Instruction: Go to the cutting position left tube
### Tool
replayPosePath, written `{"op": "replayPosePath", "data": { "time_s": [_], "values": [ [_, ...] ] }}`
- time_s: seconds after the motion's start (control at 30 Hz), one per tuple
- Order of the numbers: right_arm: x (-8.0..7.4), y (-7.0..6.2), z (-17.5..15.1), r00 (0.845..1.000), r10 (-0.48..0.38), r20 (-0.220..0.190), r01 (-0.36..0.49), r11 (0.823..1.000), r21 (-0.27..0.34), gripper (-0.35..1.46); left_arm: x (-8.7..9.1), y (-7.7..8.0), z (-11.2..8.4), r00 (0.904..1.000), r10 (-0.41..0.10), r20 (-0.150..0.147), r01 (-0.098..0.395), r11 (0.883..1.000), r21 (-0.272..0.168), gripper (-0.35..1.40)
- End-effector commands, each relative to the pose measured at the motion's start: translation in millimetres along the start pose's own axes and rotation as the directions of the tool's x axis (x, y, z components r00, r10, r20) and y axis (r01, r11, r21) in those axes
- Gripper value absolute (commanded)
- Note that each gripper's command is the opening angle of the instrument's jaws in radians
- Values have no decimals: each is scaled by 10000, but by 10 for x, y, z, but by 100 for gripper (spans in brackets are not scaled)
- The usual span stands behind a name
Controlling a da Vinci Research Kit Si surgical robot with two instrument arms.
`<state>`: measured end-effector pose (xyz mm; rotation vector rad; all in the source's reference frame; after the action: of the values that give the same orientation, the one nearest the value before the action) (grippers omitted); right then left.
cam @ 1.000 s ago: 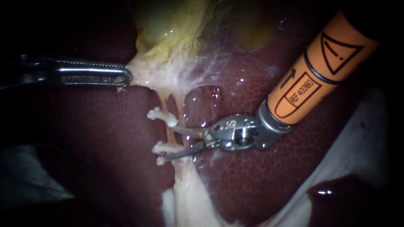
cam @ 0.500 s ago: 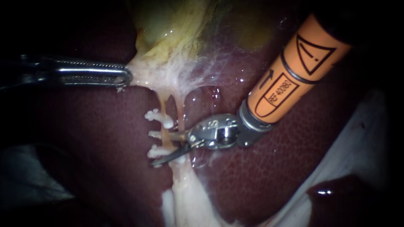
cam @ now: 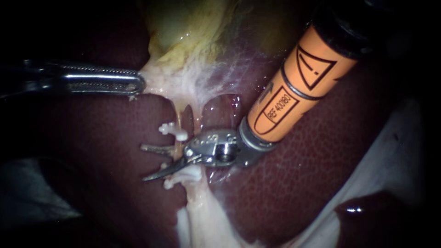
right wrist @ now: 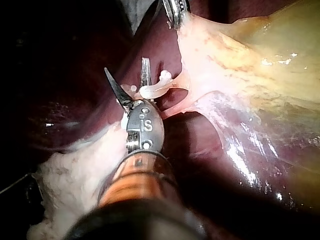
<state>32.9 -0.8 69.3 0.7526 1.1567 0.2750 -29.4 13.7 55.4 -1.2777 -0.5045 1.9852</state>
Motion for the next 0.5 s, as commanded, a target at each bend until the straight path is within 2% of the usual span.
{"op": "replayPosePath", "data": {
  "time_s": [0.03, 0.23, 0.5],
  "values": [
    [4, -2, -2, 10000, 25, -71, -24, 10000, 34, 130, 0, 0, 0, 10000, -2, 0, 2, 10000, 2, -35],
    [20, -11, -11, 9987, 394, -324, -386, 9990, 236, 132, 0, 0, 0, 10000, -1, 0, 1, 10000, 0, -35],
    [22, -15, -11, 9975, 623, -337, -608, 9973, 422, 132, 0, 0, 0, 10000, -1, 0, 1, 10000, 0, -35]
  ]
}}
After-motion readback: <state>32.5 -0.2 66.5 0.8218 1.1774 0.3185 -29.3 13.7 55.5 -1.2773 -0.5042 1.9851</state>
